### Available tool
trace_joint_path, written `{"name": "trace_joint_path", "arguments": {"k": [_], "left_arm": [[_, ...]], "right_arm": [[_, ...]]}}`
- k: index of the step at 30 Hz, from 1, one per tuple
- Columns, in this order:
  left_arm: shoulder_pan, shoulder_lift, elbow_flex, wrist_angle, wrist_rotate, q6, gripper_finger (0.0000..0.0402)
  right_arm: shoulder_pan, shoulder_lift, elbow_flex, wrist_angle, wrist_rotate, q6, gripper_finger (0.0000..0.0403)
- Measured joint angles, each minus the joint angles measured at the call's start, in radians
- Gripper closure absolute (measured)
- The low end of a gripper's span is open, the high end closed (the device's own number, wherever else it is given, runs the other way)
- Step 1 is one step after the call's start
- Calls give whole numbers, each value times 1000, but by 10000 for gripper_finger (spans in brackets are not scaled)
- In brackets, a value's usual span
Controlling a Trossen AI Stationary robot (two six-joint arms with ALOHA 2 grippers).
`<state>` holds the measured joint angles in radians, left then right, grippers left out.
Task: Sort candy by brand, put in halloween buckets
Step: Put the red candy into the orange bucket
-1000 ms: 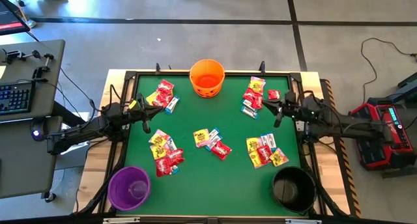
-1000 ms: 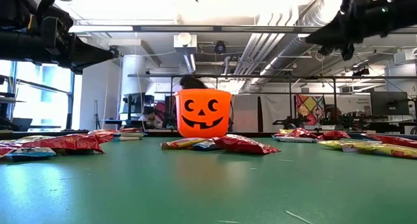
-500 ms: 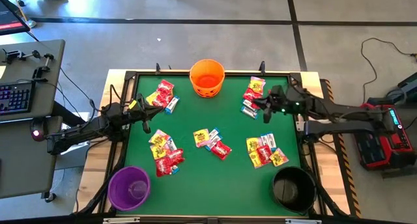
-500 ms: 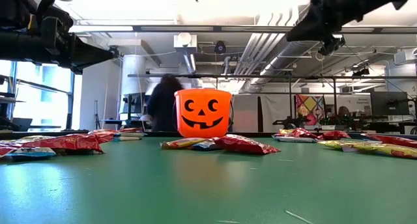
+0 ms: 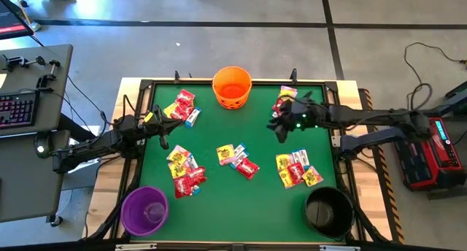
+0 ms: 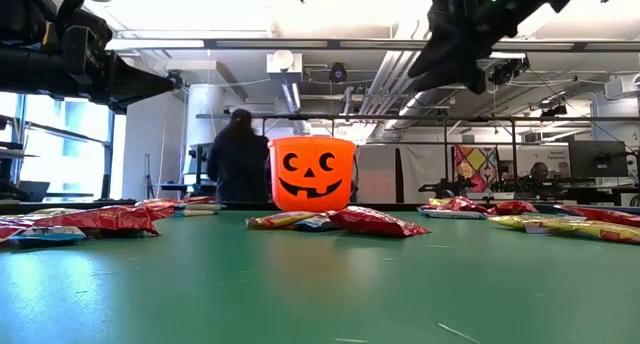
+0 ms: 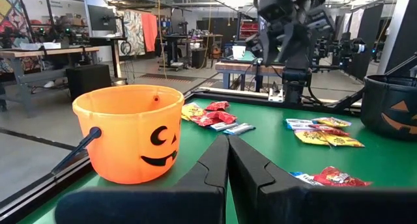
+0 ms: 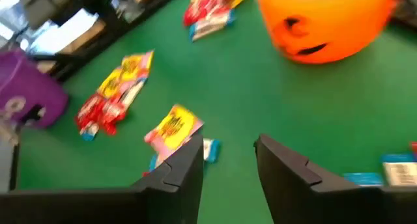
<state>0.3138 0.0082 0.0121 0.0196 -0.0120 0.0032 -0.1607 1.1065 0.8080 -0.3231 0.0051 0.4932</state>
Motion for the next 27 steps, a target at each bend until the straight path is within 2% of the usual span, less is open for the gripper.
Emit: {"name": "trace_joint_path", "arguments": {"k": [5,11,16,20,24,27], "left_arm": [[0,0,0,0,0,0,401],[0,0,0,0,0,0,401],[0,0,0,0,-16,0,401],[0,0,0,4,-19,-32,401],[0,0,0,8,-19,-79,401],[0,0,0,9,-19,-100,401]], "right_arm": [[7,98,23,37,-169,5,269],[12,195,24,45,-282,-40,269],[41,256,24,63,-289,-39,269],[100,298,24,93,-248,-16,269],[155,341,24,148,-229,111,269],[197,366,24,205,-171,185,269]]}}
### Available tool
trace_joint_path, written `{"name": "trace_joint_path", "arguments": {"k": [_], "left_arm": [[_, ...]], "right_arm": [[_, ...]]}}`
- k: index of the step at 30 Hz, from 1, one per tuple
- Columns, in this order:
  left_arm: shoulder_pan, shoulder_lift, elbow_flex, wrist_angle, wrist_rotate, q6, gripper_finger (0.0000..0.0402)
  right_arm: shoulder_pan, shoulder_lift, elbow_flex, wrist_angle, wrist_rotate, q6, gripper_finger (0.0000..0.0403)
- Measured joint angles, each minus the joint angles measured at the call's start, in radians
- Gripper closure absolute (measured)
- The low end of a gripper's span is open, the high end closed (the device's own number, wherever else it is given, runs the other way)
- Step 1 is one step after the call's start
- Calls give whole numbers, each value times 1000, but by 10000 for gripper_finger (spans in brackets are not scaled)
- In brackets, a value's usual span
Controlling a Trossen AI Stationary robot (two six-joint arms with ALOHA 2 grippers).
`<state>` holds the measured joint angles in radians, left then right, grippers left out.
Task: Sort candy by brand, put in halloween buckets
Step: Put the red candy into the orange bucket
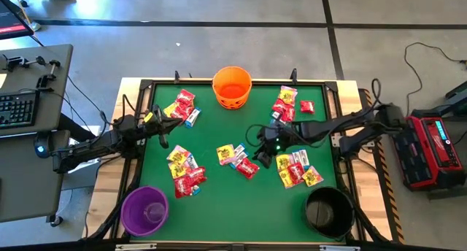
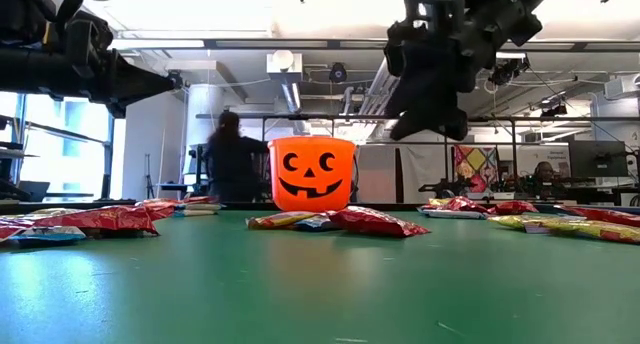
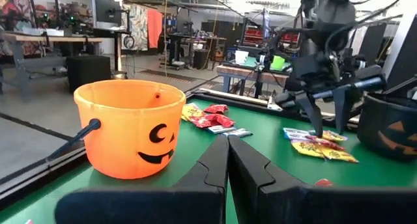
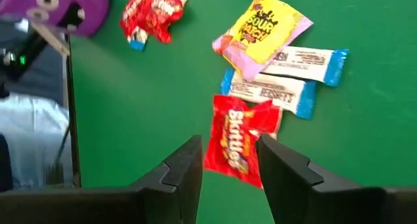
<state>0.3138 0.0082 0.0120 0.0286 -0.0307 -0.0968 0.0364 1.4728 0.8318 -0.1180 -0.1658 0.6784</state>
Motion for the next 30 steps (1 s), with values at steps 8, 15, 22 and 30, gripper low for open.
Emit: {"name": "trace_joint_path", "arguments": {"k": [8,15,22,30], "left_arm": [[0,0,0,86,0,-5,401],[0,0,0,100,0,-24,401],[0,0,0,79,0,-58,401],[0,0,0,31,-27,-58,401]], "right_arm": [[82,61,58,24,132,48,269],[91,185,218,-177,124,22,269],[75,335,410,-353,48,9,266],[75,496,598,-556,83,-29,223]]}}
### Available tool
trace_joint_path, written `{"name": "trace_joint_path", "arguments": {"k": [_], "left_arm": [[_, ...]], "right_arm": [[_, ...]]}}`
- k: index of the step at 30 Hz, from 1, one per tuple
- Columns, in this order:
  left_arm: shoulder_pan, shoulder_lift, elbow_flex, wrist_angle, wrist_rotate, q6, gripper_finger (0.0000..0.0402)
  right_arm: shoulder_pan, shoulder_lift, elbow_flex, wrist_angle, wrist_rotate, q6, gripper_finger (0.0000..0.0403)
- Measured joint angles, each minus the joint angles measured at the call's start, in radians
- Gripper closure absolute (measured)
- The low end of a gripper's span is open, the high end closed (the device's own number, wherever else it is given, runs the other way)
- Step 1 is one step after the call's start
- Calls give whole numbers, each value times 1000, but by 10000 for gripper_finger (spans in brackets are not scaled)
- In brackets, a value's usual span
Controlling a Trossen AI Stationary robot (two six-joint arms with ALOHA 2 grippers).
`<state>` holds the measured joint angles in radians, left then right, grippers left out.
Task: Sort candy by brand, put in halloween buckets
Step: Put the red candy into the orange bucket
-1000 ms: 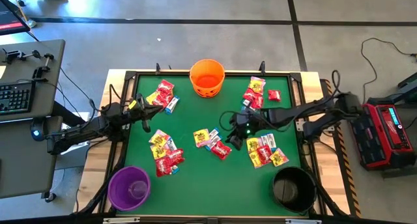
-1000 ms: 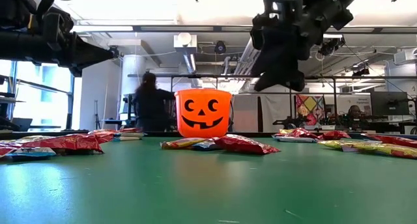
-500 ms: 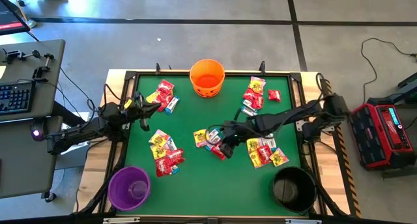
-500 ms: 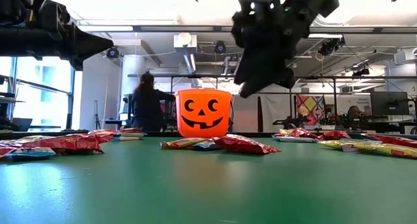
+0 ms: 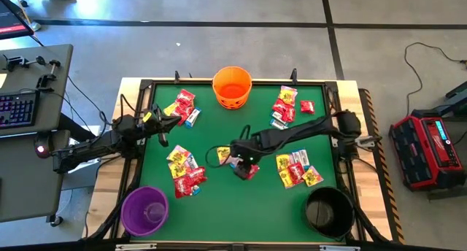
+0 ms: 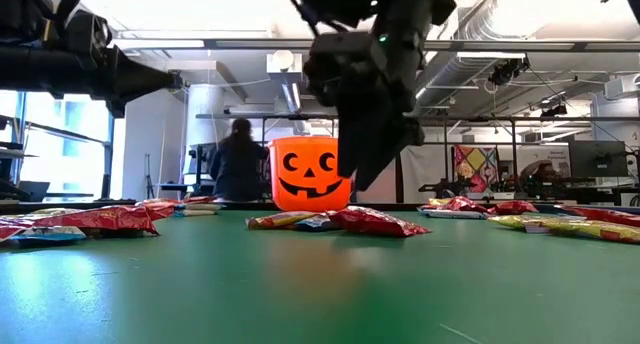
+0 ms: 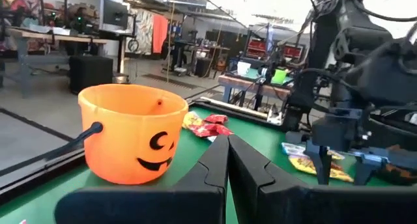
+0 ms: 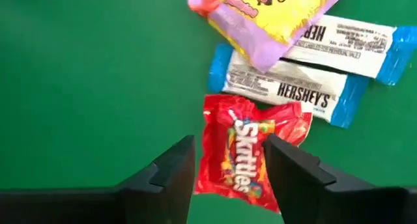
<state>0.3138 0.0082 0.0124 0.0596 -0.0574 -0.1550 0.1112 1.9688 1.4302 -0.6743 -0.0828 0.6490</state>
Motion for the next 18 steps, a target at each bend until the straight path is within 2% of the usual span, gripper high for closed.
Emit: {"name": "trace_joint_path", "arguments": {"k": [5,18], "left_arm": [[0,0,0,-19,-7,15,401],[0,0,0,-41,-7,18,401]], "right_arm": [[0,54,56,-43,70,5,203],[-2,78,62,-101,50,-18,201]]}}
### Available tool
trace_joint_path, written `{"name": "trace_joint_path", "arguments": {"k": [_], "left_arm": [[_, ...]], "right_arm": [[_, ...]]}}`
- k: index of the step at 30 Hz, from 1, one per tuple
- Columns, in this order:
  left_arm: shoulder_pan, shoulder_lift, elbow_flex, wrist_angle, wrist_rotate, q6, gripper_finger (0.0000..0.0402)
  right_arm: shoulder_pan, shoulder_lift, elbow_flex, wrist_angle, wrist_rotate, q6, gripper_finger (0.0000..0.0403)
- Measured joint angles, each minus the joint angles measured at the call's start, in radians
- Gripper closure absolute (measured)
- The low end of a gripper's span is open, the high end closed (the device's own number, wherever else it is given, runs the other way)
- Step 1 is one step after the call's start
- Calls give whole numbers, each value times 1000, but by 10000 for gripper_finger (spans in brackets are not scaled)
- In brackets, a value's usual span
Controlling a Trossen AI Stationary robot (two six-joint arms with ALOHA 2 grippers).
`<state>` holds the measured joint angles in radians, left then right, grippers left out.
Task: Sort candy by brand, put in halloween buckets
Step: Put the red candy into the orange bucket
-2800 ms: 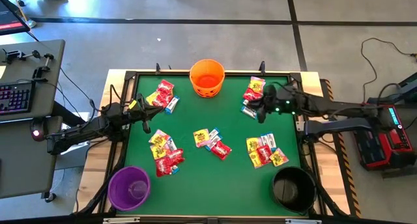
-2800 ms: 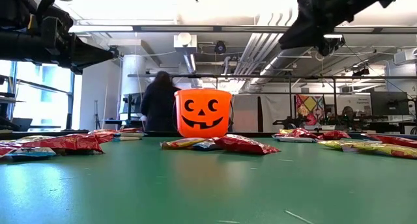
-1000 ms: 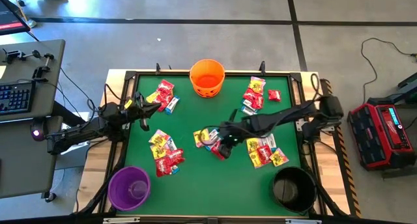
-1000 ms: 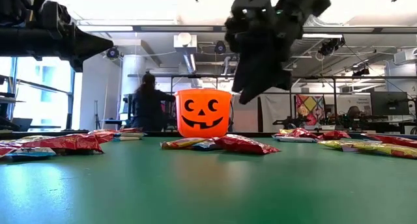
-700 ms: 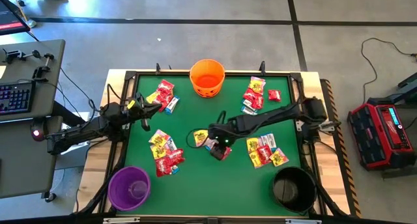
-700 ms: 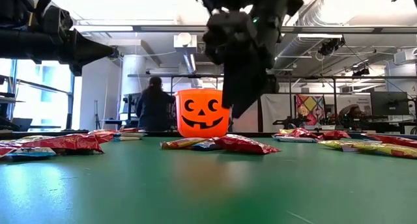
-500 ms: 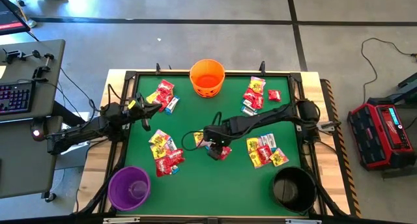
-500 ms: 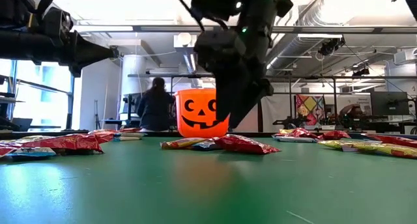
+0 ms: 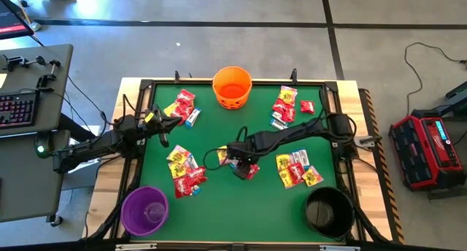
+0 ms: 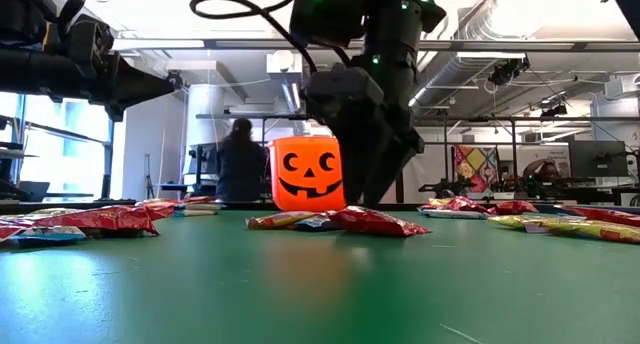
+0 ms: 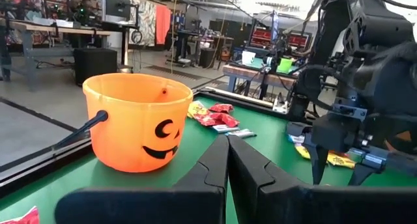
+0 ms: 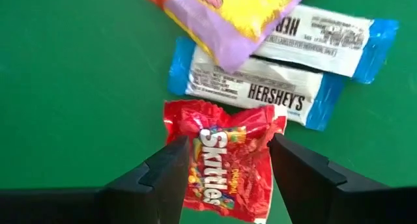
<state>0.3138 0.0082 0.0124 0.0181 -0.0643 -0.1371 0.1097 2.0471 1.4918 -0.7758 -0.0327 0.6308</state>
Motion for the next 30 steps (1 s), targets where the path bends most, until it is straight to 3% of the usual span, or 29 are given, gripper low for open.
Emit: {"name": "trace_joint_path", "arguments": {"k": [9,17,23,30], "left_arm": [[0,0,0,0,0,0,401],[0,0,0,0,0,0,401],[0,0,0,0,0,-1,401],[0,0,0,0,0,-1,401]], "right_arm": [[0,23,0,5,5,-35,223],[-4,23,0,5,4,-71,323],[-6,16,0,-1,-58,-62,395],[-5,-73,-1,-17,-113,-23,399]]}}
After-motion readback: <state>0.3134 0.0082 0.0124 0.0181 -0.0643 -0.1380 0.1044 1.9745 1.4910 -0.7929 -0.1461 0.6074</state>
